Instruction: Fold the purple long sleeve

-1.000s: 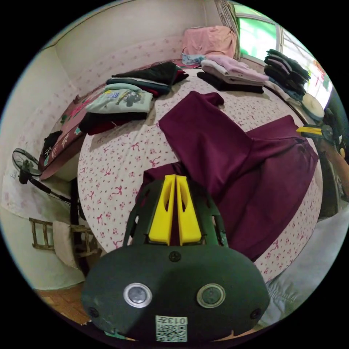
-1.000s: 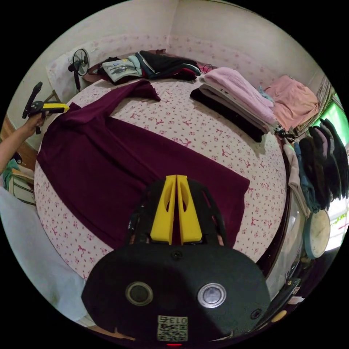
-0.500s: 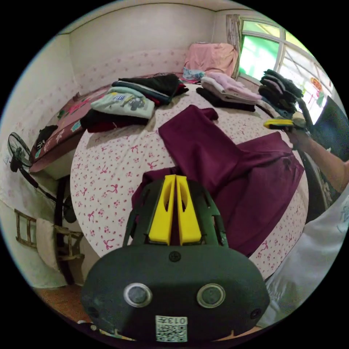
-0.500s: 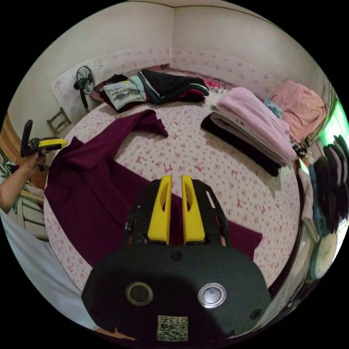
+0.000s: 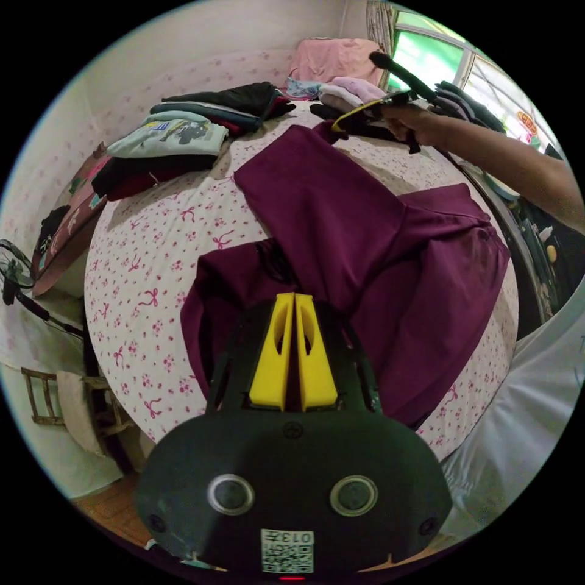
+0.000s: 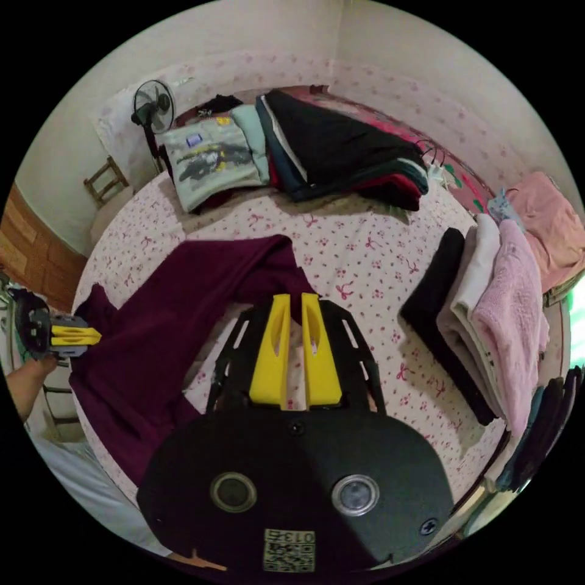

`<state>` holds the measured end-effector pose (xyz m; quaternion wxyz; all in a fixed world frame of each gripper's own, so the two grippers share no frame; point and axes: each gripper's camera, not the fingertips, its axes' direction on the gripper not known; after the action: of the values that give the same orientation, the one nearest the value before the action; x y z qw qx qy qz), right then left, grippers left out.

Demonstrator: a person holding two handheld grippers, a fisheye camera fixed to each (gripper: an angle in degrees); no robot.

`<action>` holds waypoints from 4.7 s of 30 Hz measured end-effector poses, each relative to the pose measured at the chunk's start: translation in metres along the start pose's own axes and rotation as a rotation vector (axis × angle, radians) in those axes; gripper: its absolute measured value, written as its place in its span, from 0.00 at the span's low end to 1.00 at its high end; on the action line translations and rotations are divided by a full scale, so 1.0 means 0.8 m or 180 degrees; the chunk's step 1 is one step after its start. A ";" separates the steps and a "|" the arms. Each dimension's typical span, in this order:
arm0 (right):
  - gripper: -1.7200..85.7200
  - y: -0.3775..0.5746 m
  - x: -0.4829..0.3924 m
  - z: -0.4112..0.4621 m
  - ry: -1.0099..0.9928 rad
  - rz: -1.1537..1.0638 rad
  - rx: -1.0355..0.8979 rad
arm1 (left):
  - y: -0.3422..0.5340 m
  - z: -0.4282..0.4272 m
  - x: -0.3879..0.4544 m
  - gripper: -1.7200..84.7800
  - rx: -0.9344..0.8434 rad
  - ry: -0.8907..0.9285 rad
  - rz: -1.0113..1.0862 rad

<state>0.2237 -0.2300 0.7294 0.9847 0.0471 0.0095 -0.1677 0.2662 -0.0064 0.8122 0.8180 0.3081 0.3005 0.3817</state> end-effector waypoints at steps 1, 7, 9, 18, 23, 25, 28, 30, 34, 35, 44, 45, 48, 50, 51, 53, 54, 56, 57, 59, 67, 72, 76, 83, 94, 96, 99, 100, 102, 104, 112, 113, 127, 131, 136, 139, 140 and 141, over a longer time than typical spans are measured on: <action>0.06 -0.003 -0.003 -0.020 -0.0023 0.0064 0.0175 | 0.003 -0.002 -0.001 0.02 0.0004 0.0028 -0.0039; 0.05 0.062 -0.057 -0.184 -0.1166 -0.0428 0.1809 | 0.020 -0.016 0.004 0.02 0.0066 0.0085 -0.0143; 0.05 0.102 -0.086 -0.221 -0.1648 -0.0853 0.2035 | 0.024 -0.021 0.009 0.02 0.0075 0.0064 -0.0136; 0.05 0.306 -0.334 -0.193 -0.1250 -0.2040 -0.0026 | 0.081 -0.089 0.034 0.02 0.0355 -0.0262 -0.0682; 0.06 0.390 -0.406 -0.154 -0.0878 -0.1895 -0.0643 | 0.086 -0.118 0.068 0.02 0.0459 -0.0328 -0.0710; 0.07 0.404 -0.413 -0.164 -0.0820 -0.1862 -0.0659 | 0.078 -0.132 0.101 0.02 0.0434 -0.0419 -0.0420; 0.09 0.419 -0.405 -0.186 -0.0966 -0.1566 -0.0659 | 0.084 -0.157 0.142 0.02 0.0555 -0.0470 -0.0094; 0.10 0.429 -0.394 -0.200 -0.0999 -0.1303 -0.0590 | 0.091 -0.170 0.166 0.02 0.0554 -0.0329 0.0170; 0.12 0.449 -0.363 -0.217 -0.1192 -0.0471 -0.0194 | 0.115 -0.176 0.245 0.02 0.0190 -0.0261 0.1130; 0.13 0.453 -0.360 -0.209 -0.1174 -0.0304 -0.0227 | 0.119 -0.174 0.255 0.02 0.0130 -0.0363 0.1234; 0.04 0.465 -0.407 -0.182 -0.1236 -0.0511 -0.0560 | 0.115 -0.184 0.259 0.02 0.0117 -0.0649 0.0576; 0.03 0.466 -0.411 -0.193 -0.1221 -0.0607 -0.0466 | 0.109 -0.187 0.254 0.02 0.0139 -0.0646 0.0513; 0.03 0.471 -0.412 -0.266 -0.1440 -0.0897 0.0212 | 0.086 -0.194 0.236 0.02 0.0212 -0.0602 0.0311; 0.03 0.477 -0.411 -0.330 -0.1605 -0.1143 0.0652 | 0.068 -0.196 0.225 0.02 0.0243 -0.0565 0.0214; 0.03 0.478 -0.412 -0.346 -0.1634 -0.1231 0.0755 | 0.056 -0.199 0.220 0.02 0.0276 -0.0599 0.0164; 0.02 0.486 -0.426 -0.408 -0.1624 -0.1665 0.1117 | 0.035 -0.202 0.214 0.02 0.0344 -0.0617 0.0144; 0.02 0.487 -0.431 -0.421 -0.1607 -0.1774 0.1176 | 0.019 -0.204 0.211 0.02 0.0373 -0.0620 0.0148; 0.02 0.493 -0.454 -0.463 -0.1563 -0.2154 0.1404 | -0.005 -0.206 0.209 0.02 0.0402 -0.0608 0.0170; 0.02 0.494 -0.459 -0.471 -0.1586 -0.2238 0.1448 | -0.021 -0.205 0.209 0.02 0.0407 -0.0588 0.0207; 0.02 0.496 -0.479 -0.491 -0.1731 -0.2474 0.1637 | -0.044 -0.198 0.213 0.02 0.0348 -0.0497 0.0356; 0.02 0.472 -0.521 -0.464 -0.2090 -0.2634 0.1344 | -0.111 -0.128 0.239 0.02 -0.0584 -0.0322 0.1263; 0.03 0.462 -0.532 -0.431 -0.1960 -0.2664 0.0928 | -0.180 -0.146 0.266 0.02 -0.0124 -0.0121 0.1426; 0.03 0.460 -0.531 -0.428 -0.2124 -0.2681 0.0904 | -0.224 -0.098 0.316 0.02 -0.0375 0.0184 0.1989; 0.03 0.463 -0.494 -0.423 -0.2226 -0.2333 0.0936 | -0.245 -0.082 0.332 0.02 -0.0294 0.0017 0.2373; 0.03 0.468 -0.433 -0.422 -0.2232 -0.2118 0.1007 | -0.237 -0.069 0.293 0.02 -0.0250 0.0121 0.2547; 0.03 0.470 -0.418 -0.422 -0.2235 -0.2040 0.1036 | -0.233 -0.084 0.249 0.02 -0.0074 -0.0015 0.2131; 0.03 0.475 -0.396 -0.429 -0.2199 -0.2036 0.1095 | -0.218 -0.089 0.157 0.02 -0.0023 -0.0197 0.1291; 0.03 0.477 -0.387 -0.436 -0.2196 -0.2069 0.1140 | -0.211 -0.081 0.122 0.02 -0.0157 -0.0237 0.1022; 0.03 0.481 -0.372 -0.450 -0.2250 -0.2189 0.1250 | -0.200 -0.062 0.083 0.02 -0.0402 -0.0287 0.0833; 0.02 0.486 -0.349 -0.475 -0.2361 -0.2345 0.1502 | -0.191 -0.049 0.059 0.02 -0.0479 -0.0184 0.0820; 0.02 0.484 -0.266 -0.519 -0.2374 -0.2338 0.2262 | -0.200 -0.054 0.030 0.02 -0.0416 -0.0064 0.1036; 0.03 0.481 -0.253 -0.516 -0.2351 -0.2289 0.2326 | -0.199 -0.044 0.026 0.02 -0.0555 -0.0072 0.1062; 0.03 0.437 0.062 -0.380 -0.1545 0.0059 0.2047 | -0.245 0.006 -0.084 0.02 -0.0859 0.0646 0.1096; 0.03 0.430 0.145 -0.265 -0.1891 0.0732 0.1254 | -0.265 0.016 -0.107 0.02 -0.1063 0.0769 0.1154; 0.03 0.436 0.195 -0.180 -0.1545 0.1736 0.0566 | -0.277 0.006 -0.151 0.03 -0.0982 0.0627 0.0892; 0.04 0.440 0.202 -0.165 -0.1160 0.2137 0.0343 | -0.269 -0.007 -0.167 0.06 -0.0788 0.0713 0.0751; 0.04 0.442 0.199 -0.171 -0.0931 0.2275 0.0398 | -0.266 -0.010 -0.169 0.07 -0.0725 0.0743 0.0733; 0.05 0.443 0.197 -0.176 -0.0852 0.2319 0.0456 | -0.260 -0.018 -0.172 0.10 -0.0597 0.0843 0.0688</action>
<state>0.4896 0.0647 0.6157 0.9665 0.0937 -0.1480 0.1878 0.2745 -0.2220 0.6857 0.7507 0.2081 0.3337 0.5308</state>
